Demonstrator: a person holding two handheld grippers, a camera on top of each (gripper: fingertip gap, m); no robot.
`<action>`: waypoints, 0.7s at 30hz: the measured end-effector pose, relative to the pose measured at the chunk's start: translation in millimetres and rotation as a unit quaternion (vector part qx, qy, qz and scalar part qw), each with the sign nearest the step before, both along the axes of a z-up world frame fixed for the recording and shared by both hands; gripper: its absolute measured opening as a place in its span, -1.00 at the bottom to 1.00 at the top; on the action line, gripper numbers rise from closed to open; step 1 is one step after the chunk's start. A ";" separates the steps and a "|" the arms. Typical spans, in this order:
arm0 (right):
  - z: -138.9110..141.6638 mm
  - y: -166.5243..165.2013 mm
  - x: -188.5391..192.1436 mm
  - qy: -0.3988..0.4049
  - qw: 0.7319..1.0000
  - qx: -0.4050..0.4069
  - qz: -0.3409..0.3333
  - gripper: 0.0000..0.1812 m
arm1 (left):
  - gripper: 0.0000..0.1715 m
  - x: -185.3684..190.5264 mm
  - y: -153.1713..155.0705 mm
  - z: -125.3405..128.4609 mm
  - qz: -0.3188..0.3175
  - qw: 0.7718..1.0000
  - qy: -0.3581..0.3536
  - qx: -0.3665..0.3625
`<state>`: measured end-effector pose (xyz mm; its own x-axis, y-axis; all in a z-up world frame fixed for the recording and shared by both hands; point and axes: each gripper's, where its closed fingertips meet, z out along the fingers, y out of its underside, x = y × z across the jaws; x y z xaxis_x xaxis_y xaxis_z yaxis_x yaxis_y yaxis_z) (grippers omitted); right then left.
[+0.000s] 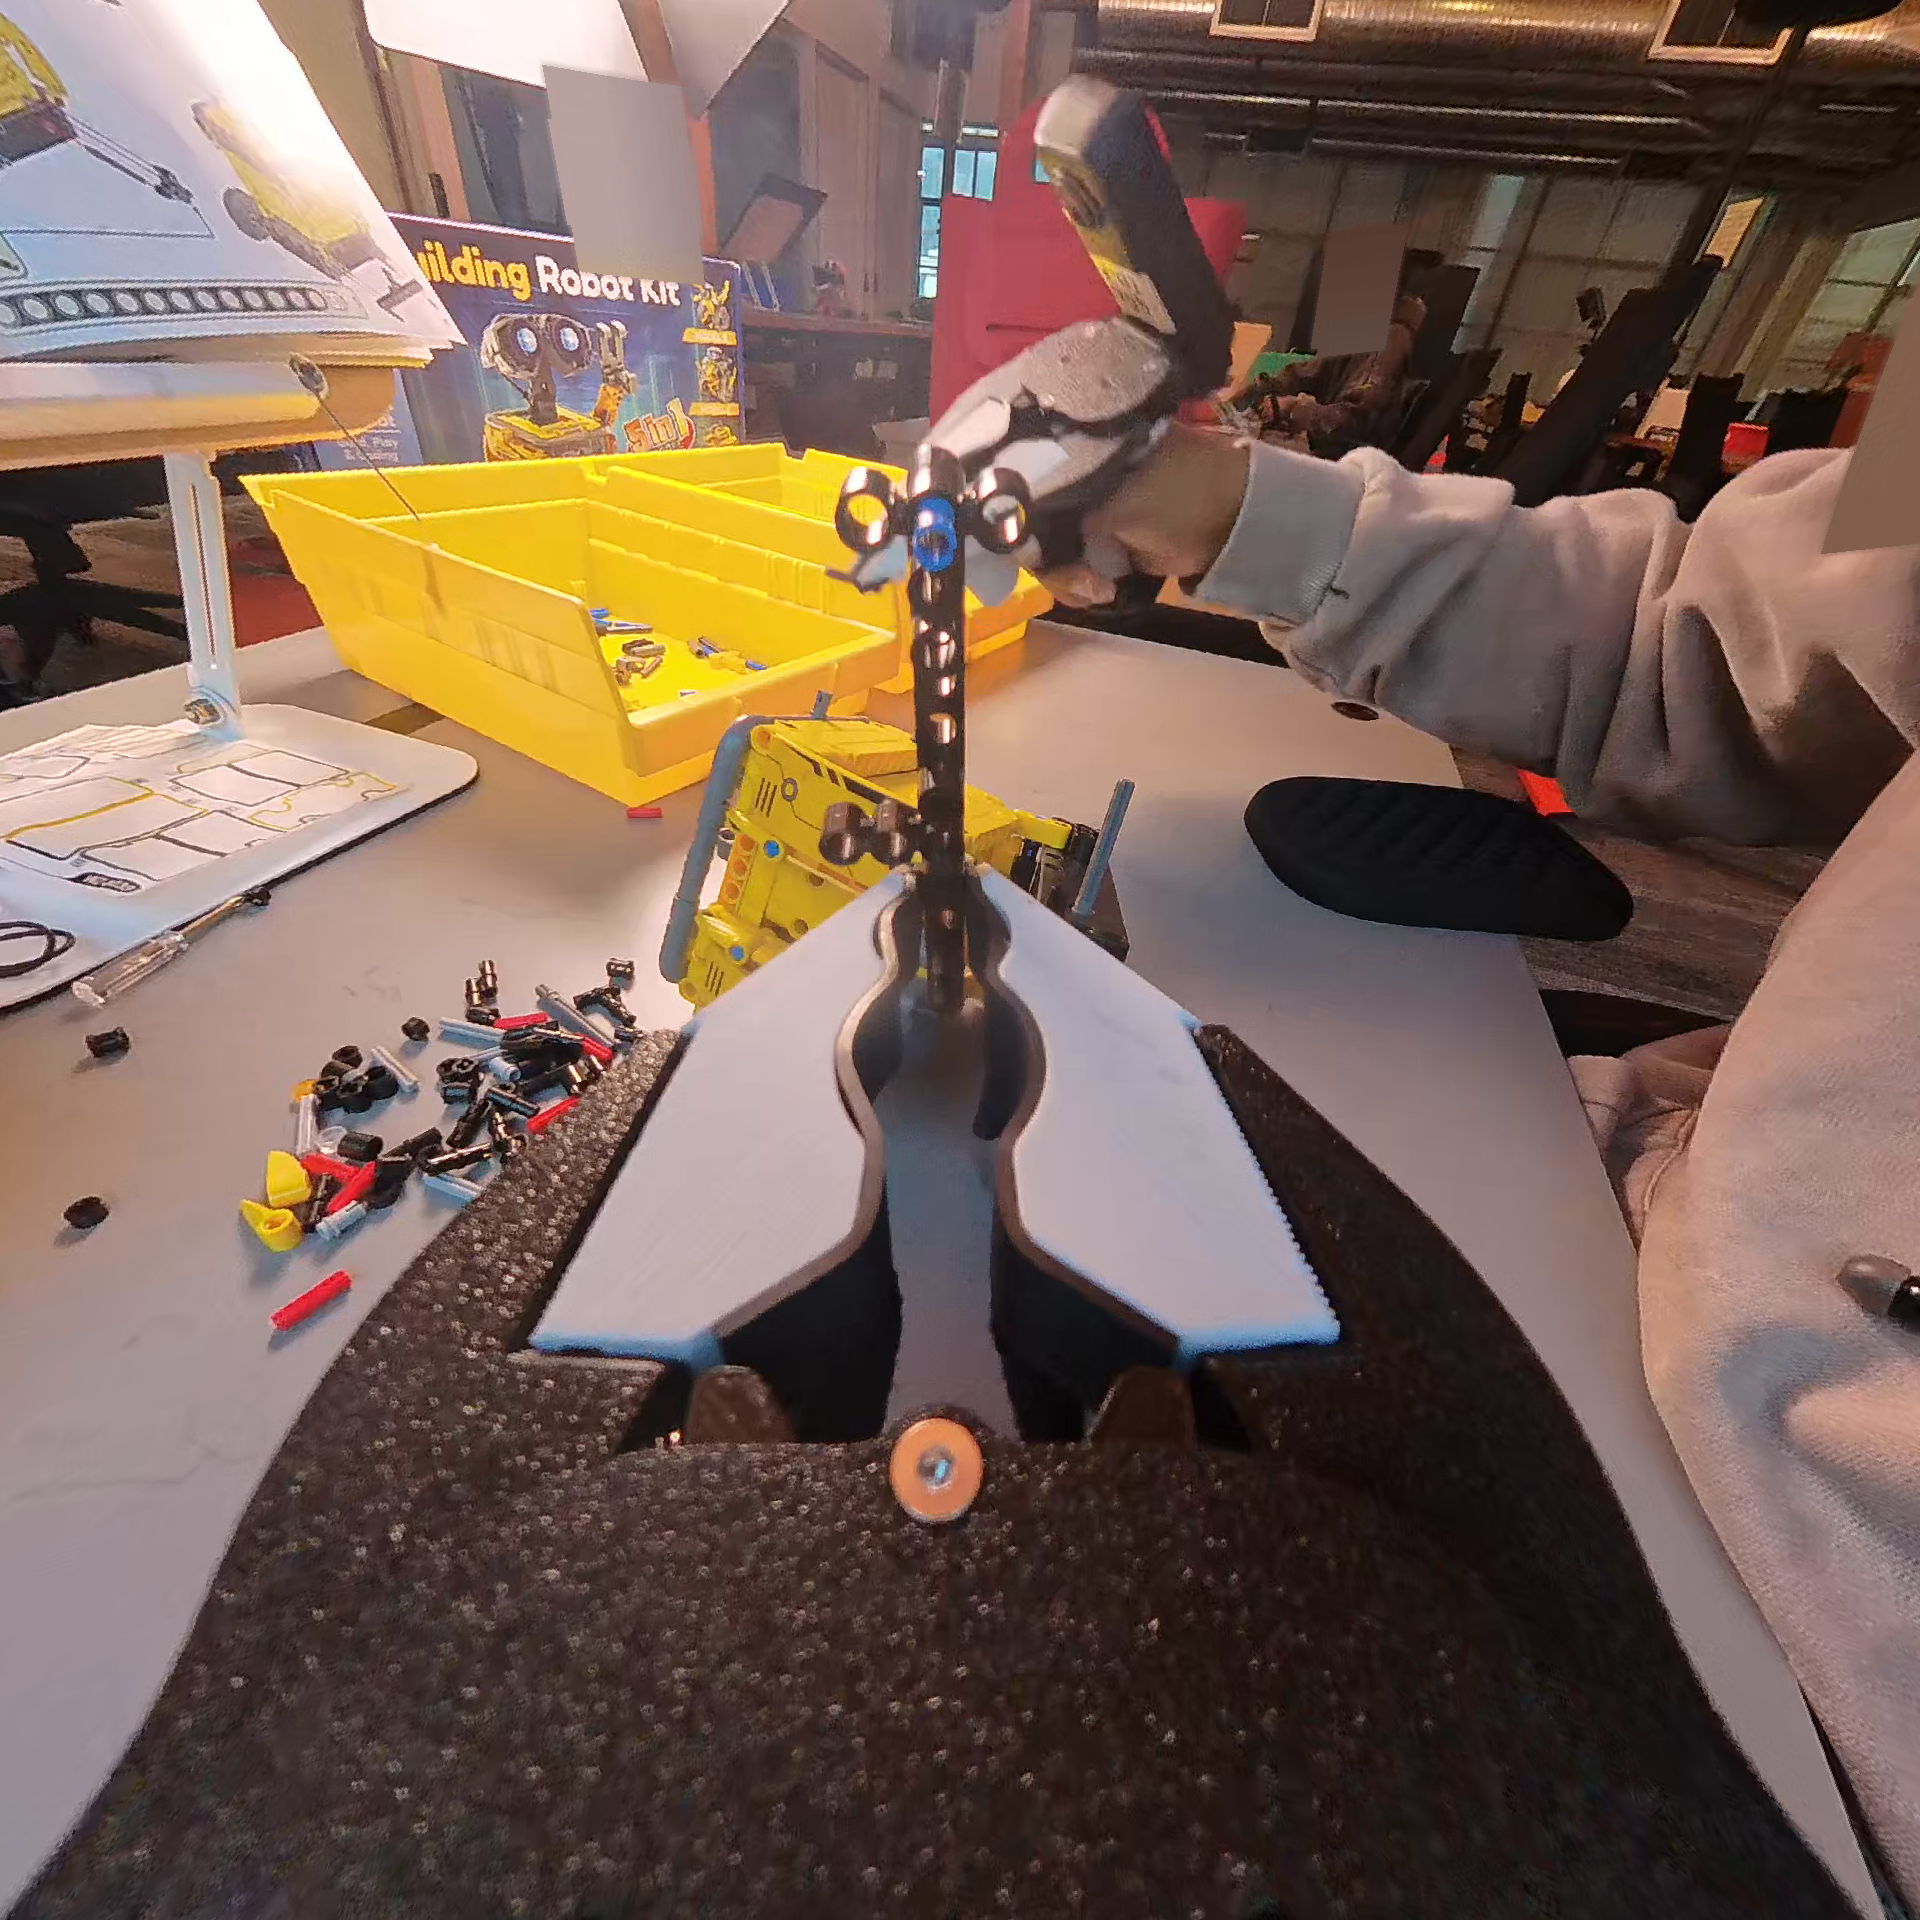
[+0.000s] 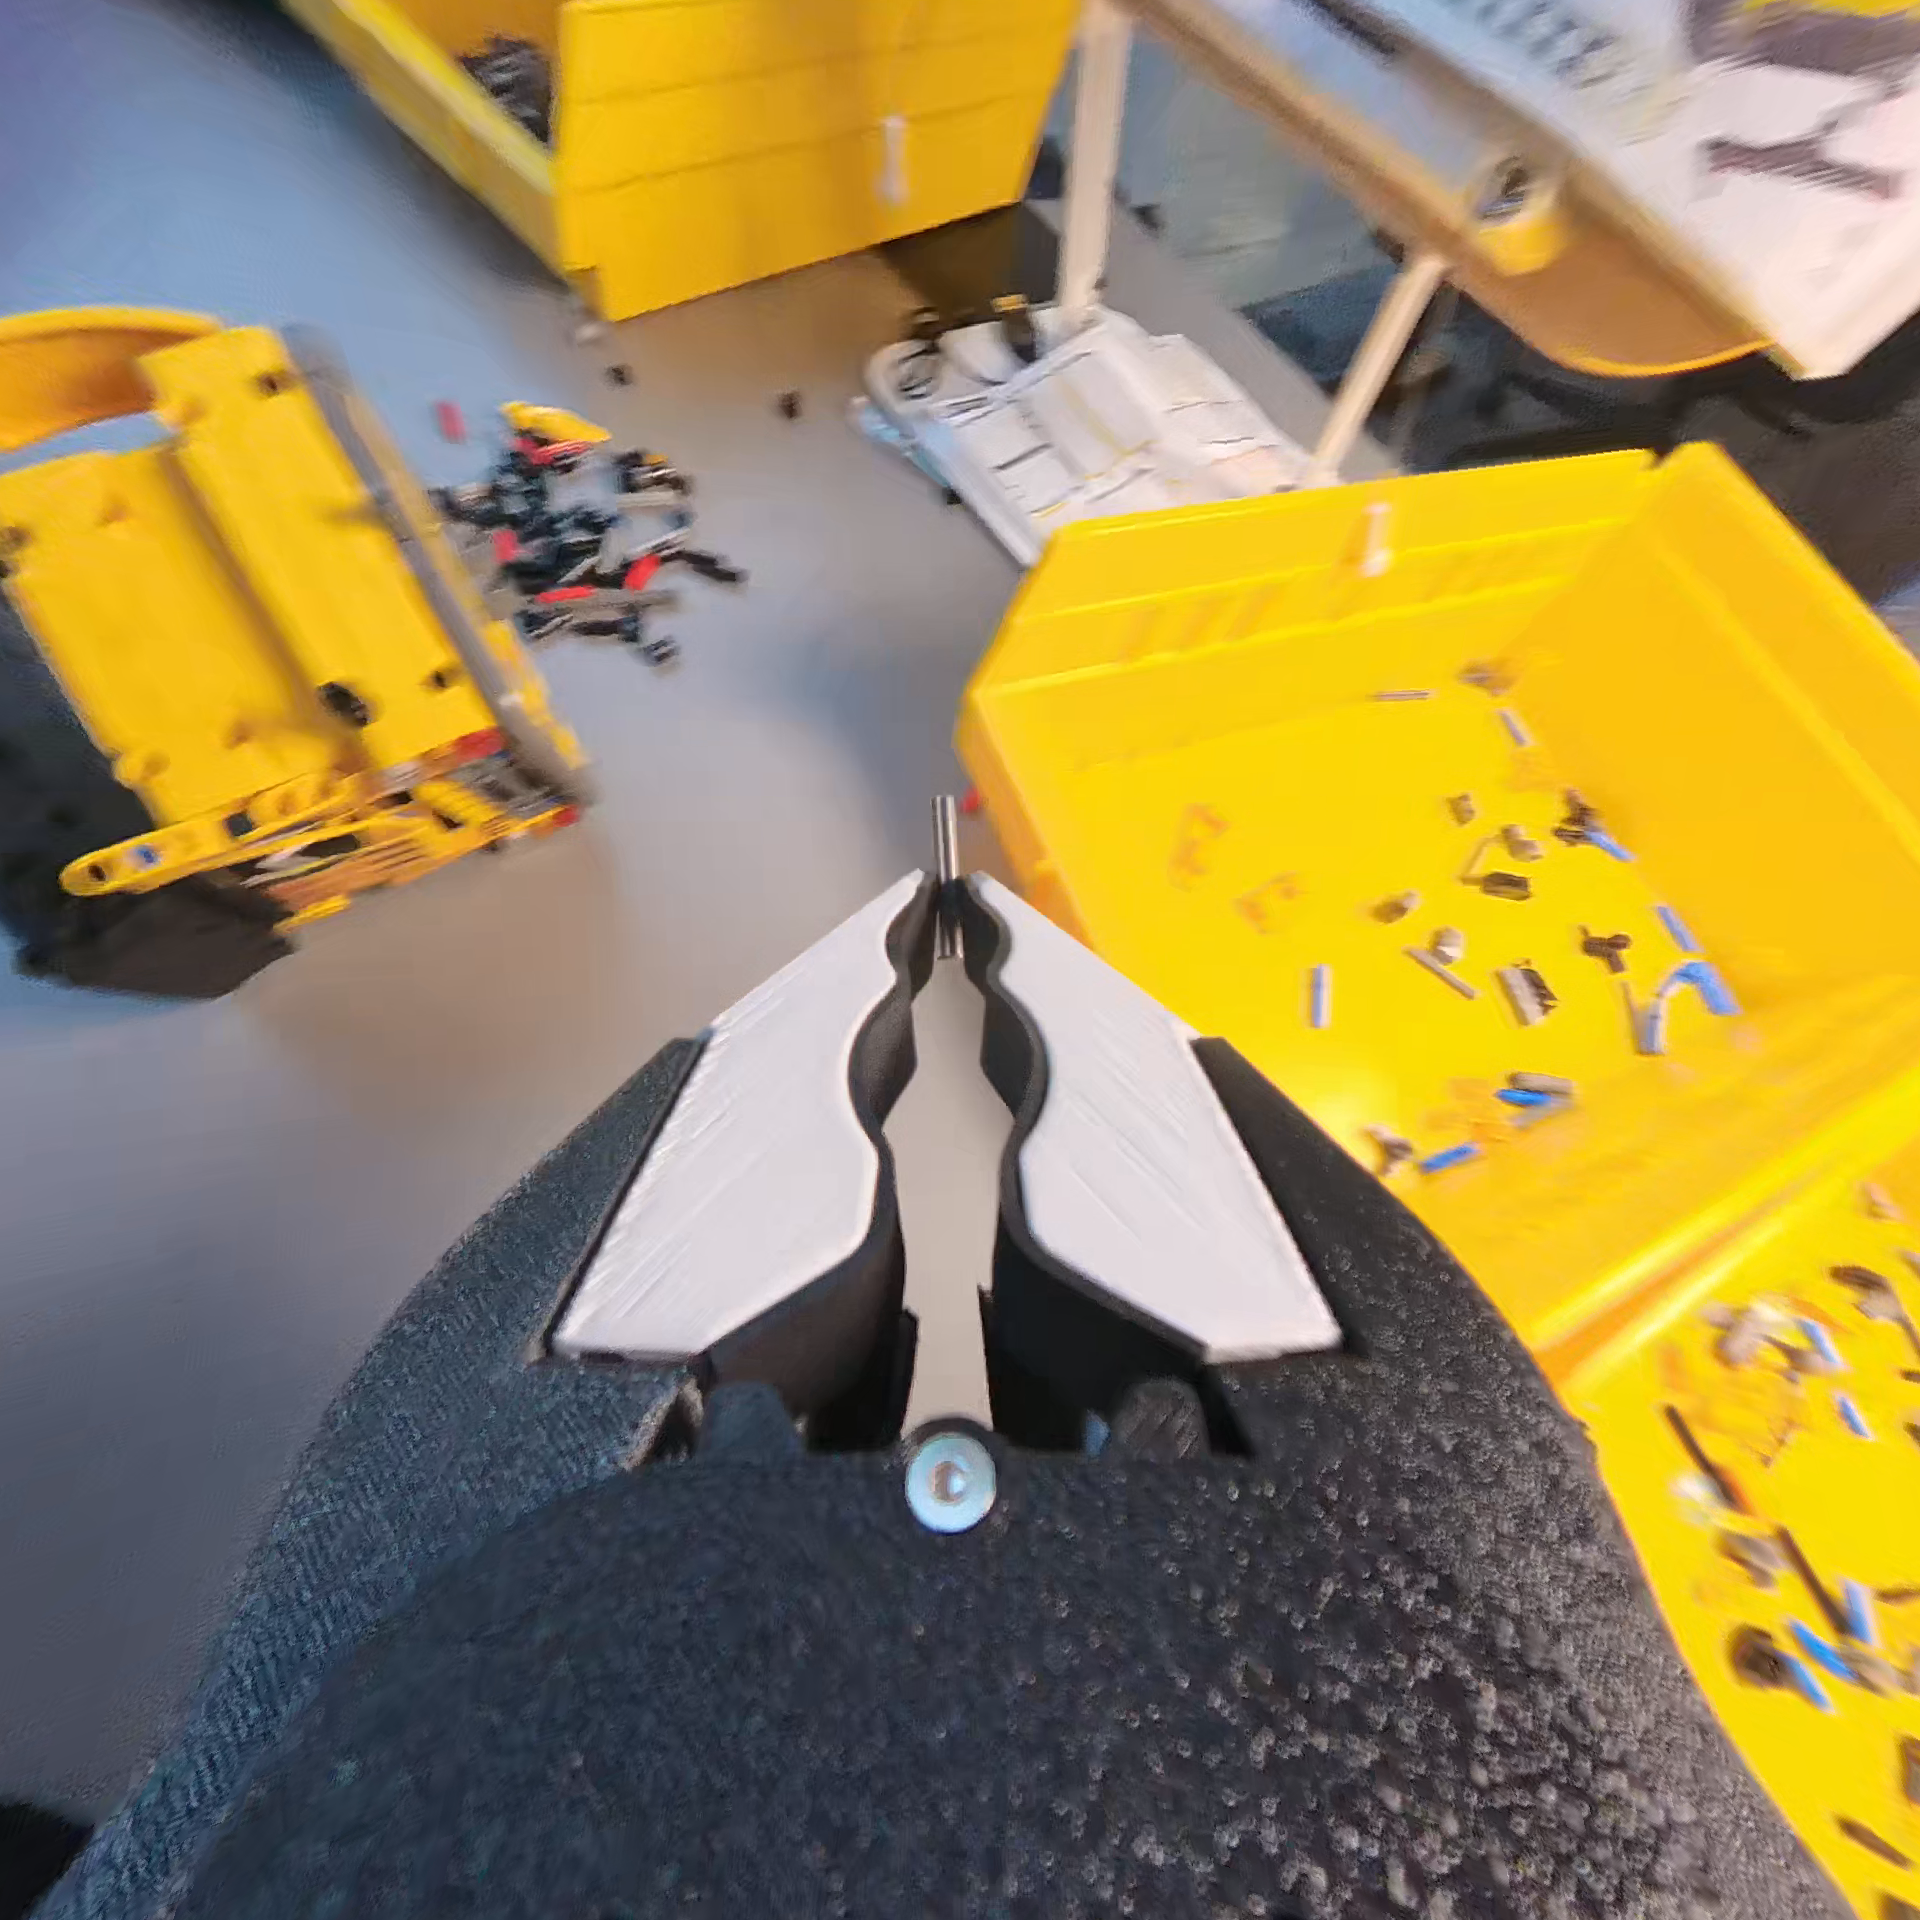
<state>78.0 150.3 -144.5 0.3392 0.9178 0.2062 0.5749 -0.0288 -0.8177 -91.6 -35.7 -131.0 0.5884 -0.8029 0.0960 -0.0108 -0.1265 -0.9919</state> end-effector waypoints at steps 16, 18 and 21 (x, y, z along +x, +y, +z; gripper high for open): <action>56.8 -24.9 -80.5 0.123 0.987 0.037 0.097 -0.52 | -0.91 3.8 0.6 -14.9 0.005 0.999 0.052 0.006; 47.2 -69.5 -94.3 0.103 0.978 0.002 0.179 -0.51 | -0.91 4.8 0.4 -17.0 0.003 0.998 0.059 0.006; 24.0 -98.0 -101.2 0.046 0.973 -0.016 0.226 -0.51 | -0.91 5.2 -0.1 -17.2 0.004 0.998 0.063 0.009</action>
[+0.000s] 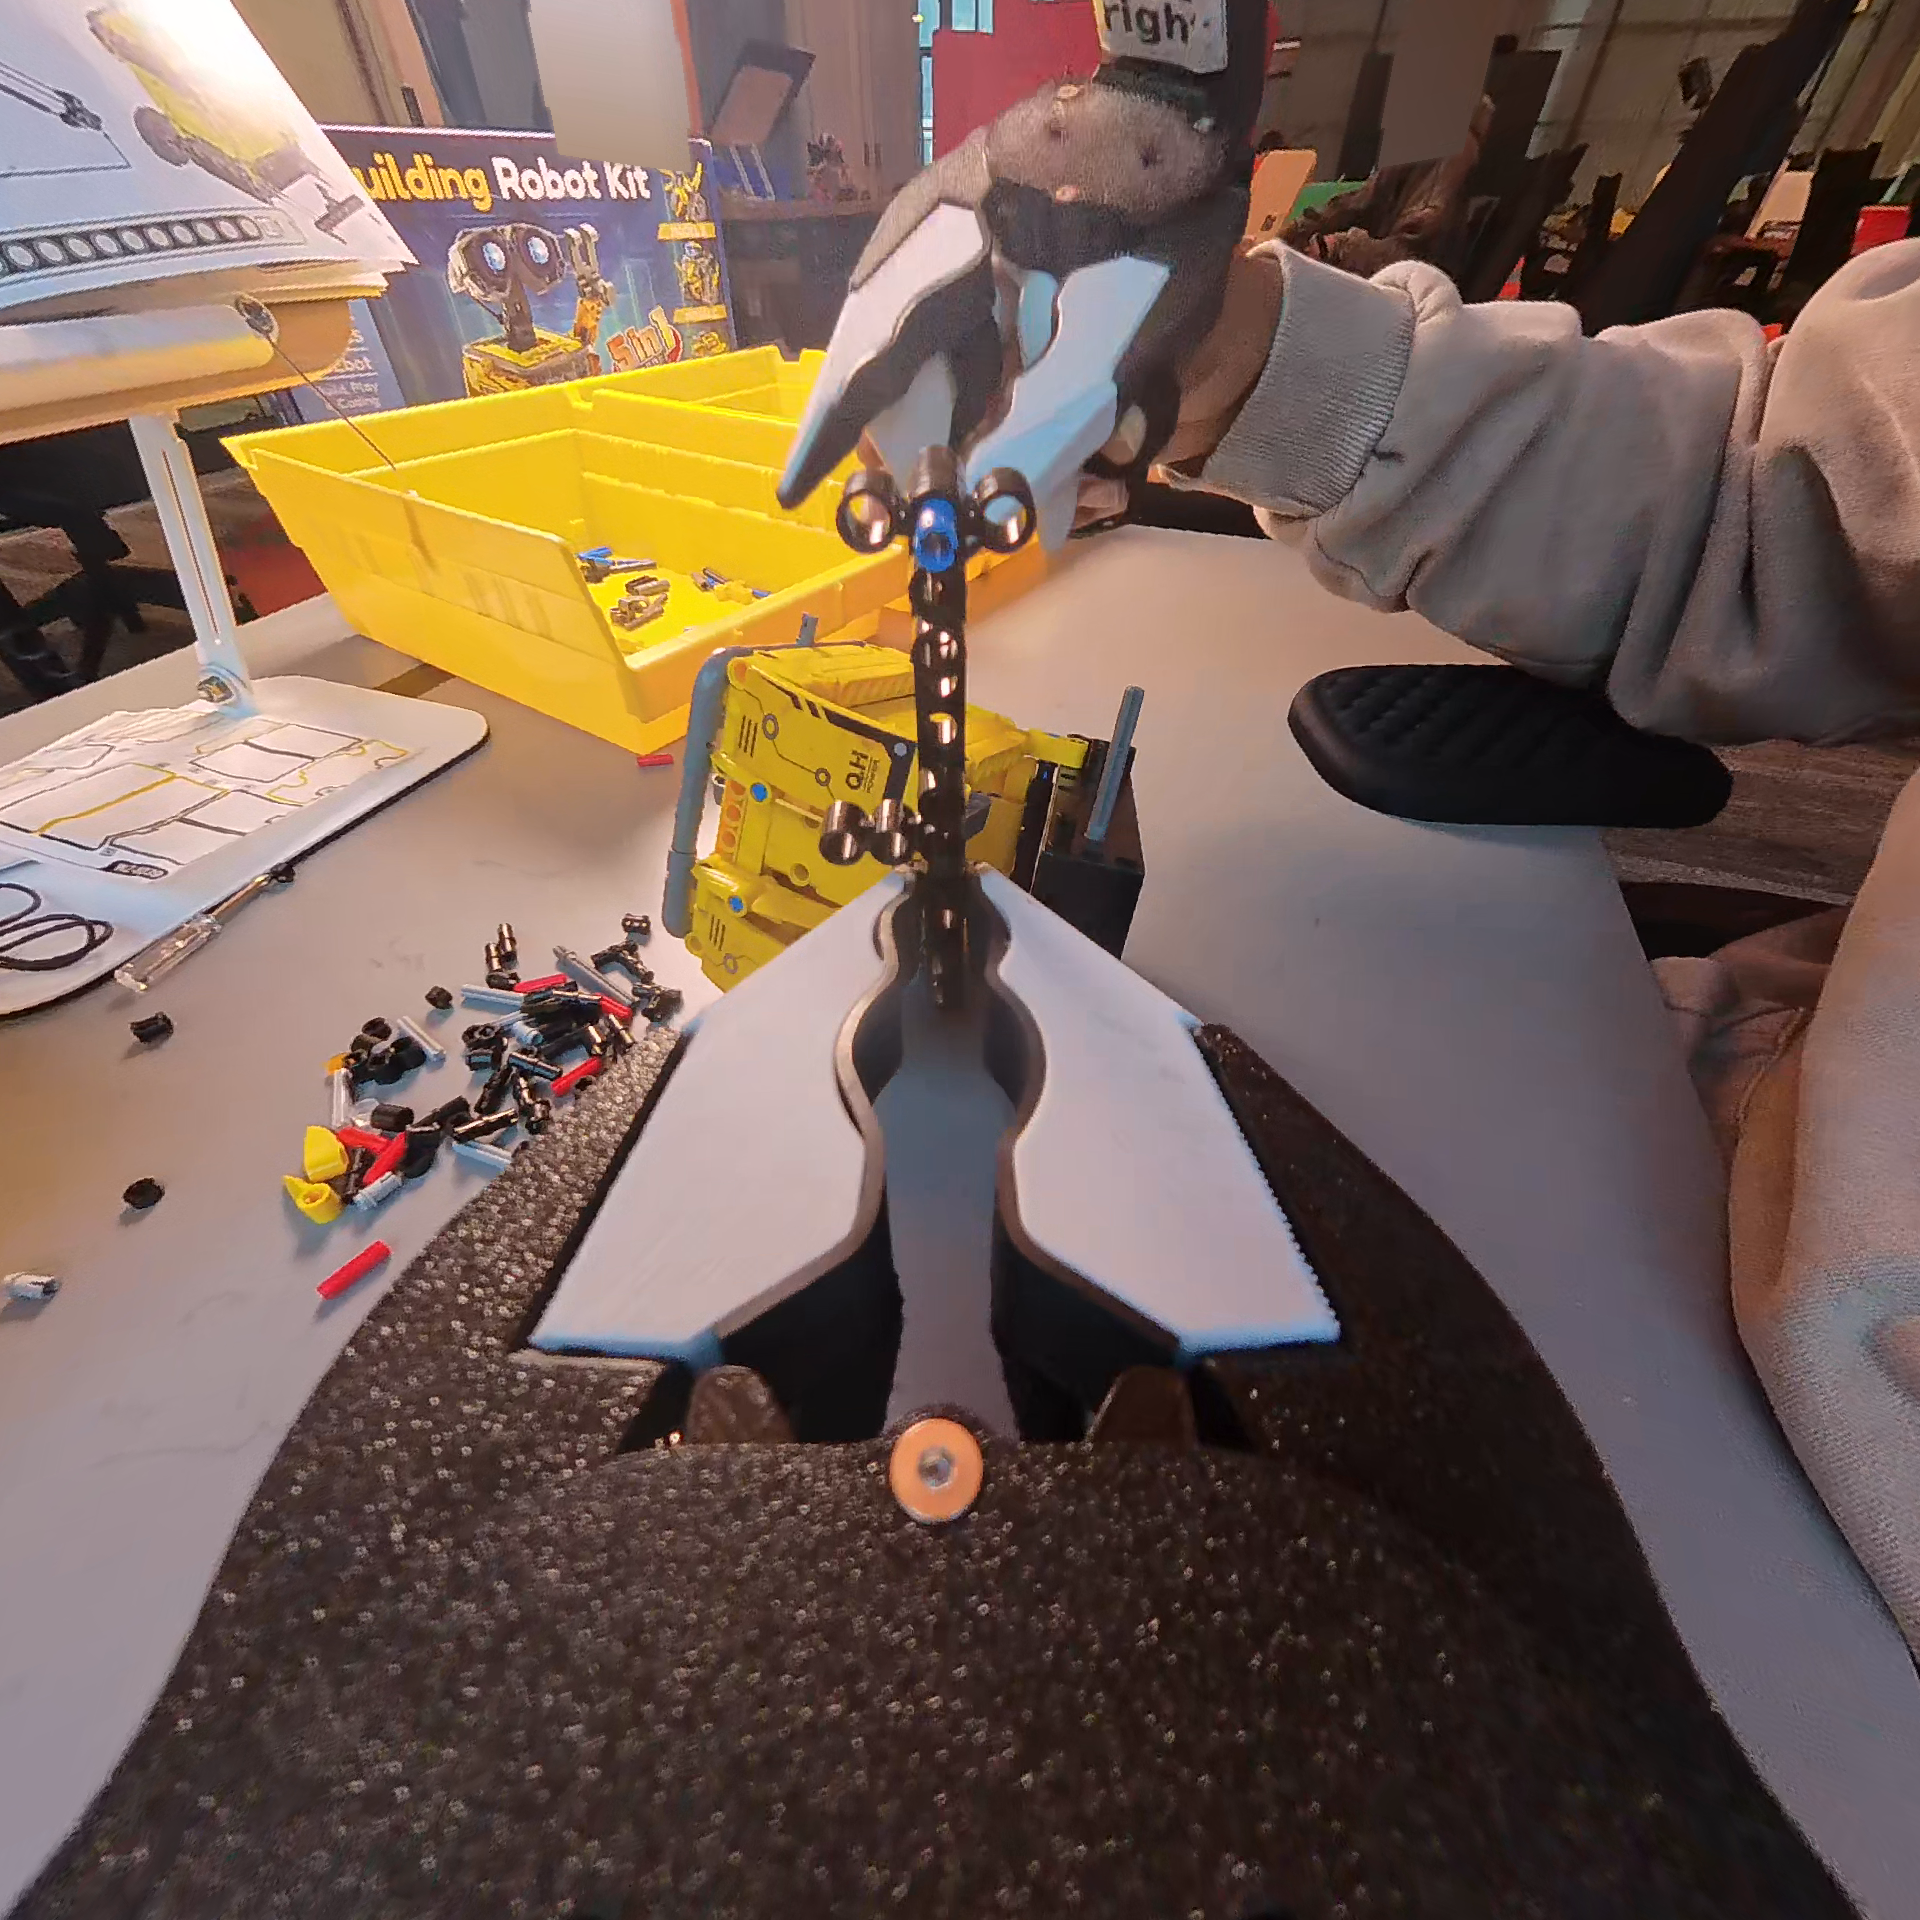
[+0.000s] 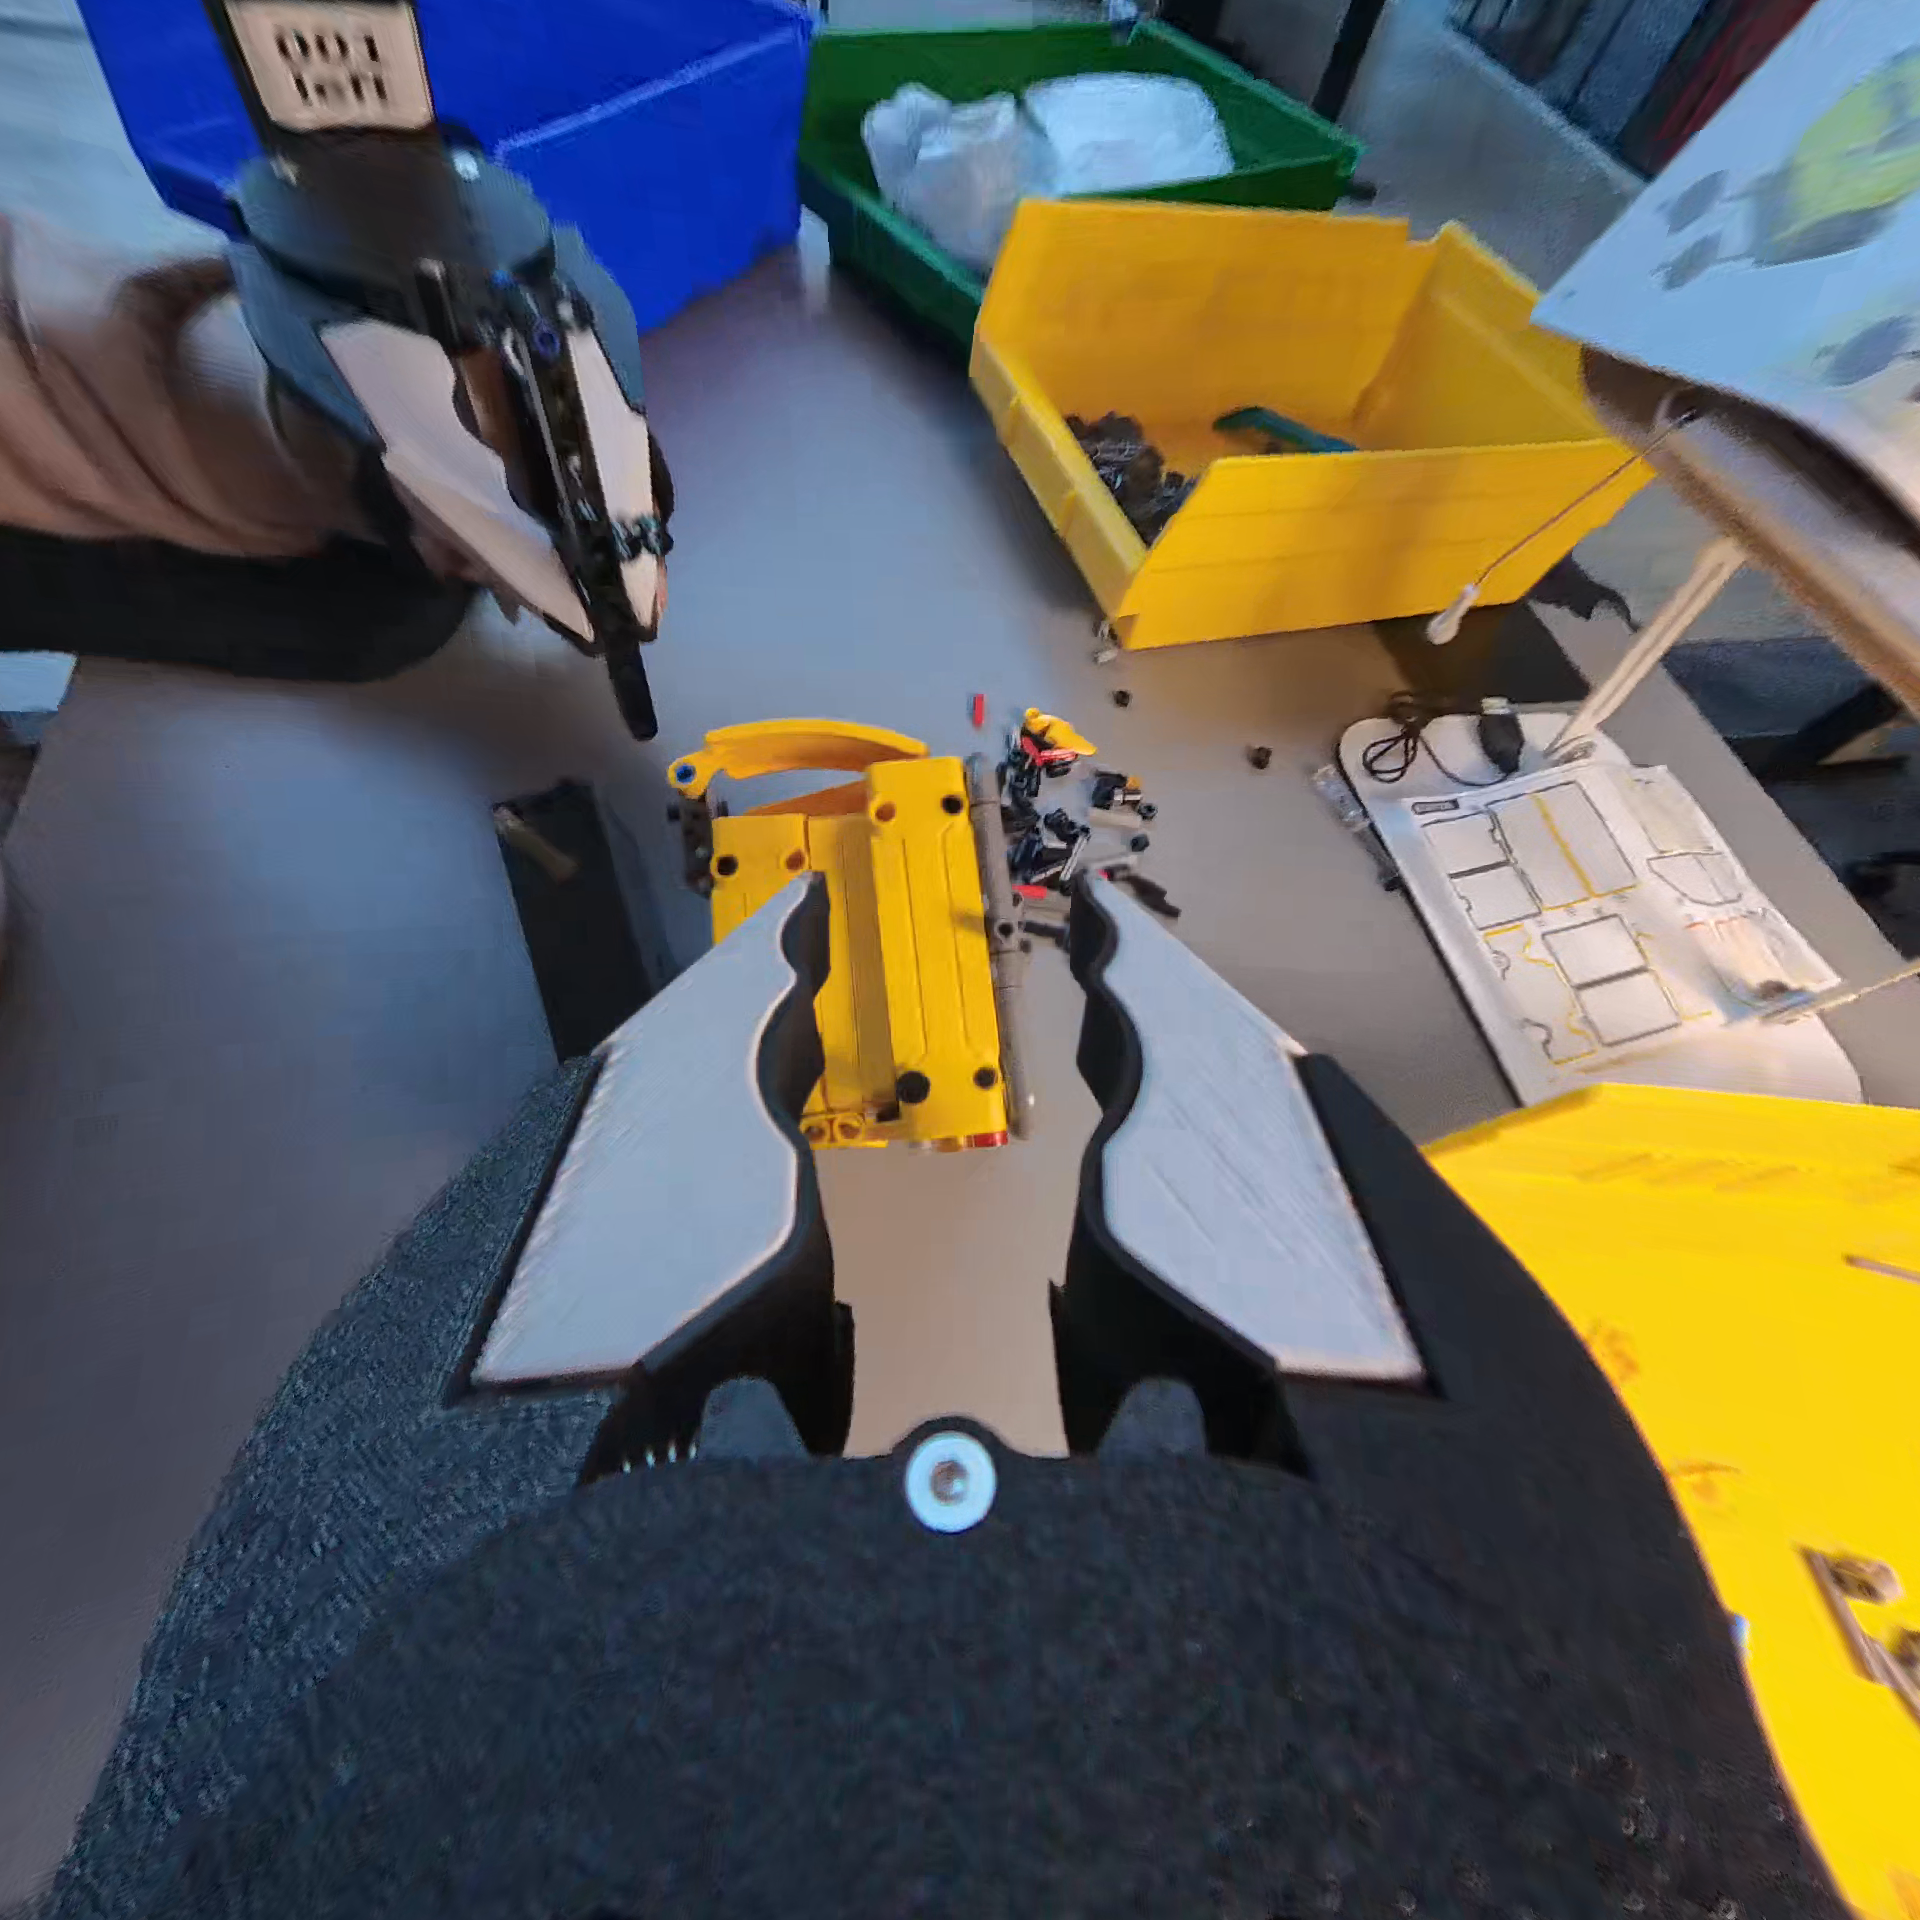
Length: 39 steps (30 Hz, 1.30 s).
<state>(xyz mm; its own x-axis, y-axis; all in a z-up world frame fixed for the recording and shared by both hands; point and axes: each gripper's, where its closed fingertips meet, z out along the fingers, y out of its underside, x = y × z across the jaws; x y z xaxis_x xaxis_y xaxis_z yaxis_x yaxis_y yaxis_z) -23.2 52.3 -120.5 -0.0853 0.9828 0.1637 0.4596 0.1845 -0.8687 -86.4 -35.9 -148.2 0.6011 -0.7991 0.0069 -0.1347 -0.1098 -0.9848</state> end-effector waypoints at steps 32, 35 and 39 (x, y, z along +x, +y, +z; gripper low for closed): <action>-54.6 31.1 132.0 -0.222 0.963 0.007 -0.153 -0.12 | -0.91 0.7 0.6 -0.9 0.001 1.000 0.006 0.003; -51.2 46.9 167.0 -0.224 0.952 0.007 -0.208 -0.12 | -0.91 2.7 -0.1 -1.1 -0.002 1.000 0.008 0.004; -58.5 72.2 208.9 -0.220 0.933 0.002 -0.284 -0.12 | -0.92 4.6 0.5 -1.2 -0.005 1.000 0.009 0.003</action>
